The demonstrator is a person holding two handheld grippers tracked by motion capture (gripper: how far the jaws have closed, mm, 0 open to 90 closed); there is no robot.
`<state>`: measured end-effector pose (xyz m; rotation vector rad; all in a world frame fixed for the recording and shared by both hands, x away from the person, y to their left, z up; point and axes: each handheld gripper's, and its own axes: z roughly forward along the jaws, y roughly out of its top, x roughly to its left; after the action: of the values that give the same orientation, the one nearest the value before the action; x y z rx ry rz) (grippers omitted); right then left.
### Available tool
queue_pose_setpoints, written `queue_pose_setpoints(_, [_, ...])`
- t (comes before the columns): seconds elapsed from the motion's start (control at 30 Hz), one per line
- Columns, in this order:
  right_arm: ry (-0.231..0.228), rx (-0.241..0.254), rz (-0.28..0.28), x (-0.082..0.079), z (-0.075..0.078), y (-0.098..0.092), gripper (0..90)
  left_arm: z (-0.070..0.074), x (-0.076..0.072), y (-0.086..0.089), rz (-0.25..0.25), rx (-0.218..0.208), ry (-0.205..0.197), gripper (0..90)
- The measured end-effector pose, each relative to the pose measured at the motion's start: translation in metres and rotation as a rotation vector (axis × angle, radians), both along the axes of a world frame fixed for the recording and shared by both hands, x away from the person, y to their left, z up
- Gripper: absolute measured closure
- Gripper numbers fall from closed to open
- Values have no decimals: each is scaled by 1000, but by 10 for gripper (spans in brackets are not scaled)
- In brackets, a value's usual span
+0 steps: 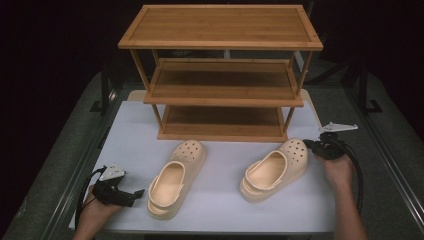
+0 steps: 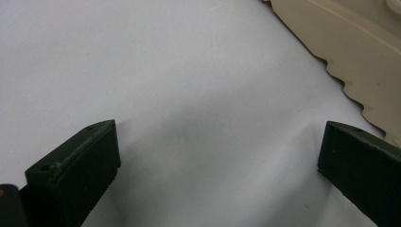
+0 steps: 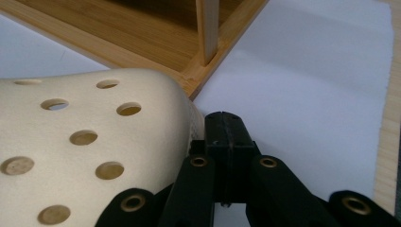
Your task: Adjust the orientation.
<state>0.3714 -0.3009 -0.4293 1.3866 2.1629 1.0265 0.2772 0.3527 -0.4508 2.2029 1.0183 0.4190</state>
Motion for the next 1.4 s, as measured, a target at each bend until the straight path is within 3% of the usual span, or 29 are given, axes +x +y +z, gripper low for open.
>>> queue_pose_setpoints(0.53, [23,0,80,-7,2,33,900,0,0,0,0,-1,2,0])
queue_pose_setpoints(0.9, [32,-20,161,-12,5,73,900,0,0,0,0,0,2,0])
queue_pose_setpoints(1.07, [35,5,166,-12,4,69,897,0,0,0,0,-1,3,0])
queue_pose_setpoints(1.23, [30,-1,156,-19,7,62,896,0,0,0,0,-2,1,0])
queue_pose_setpoints(1.4, [26,1,131,-42,11,50,885,0,0,0,0,-1,2,0])
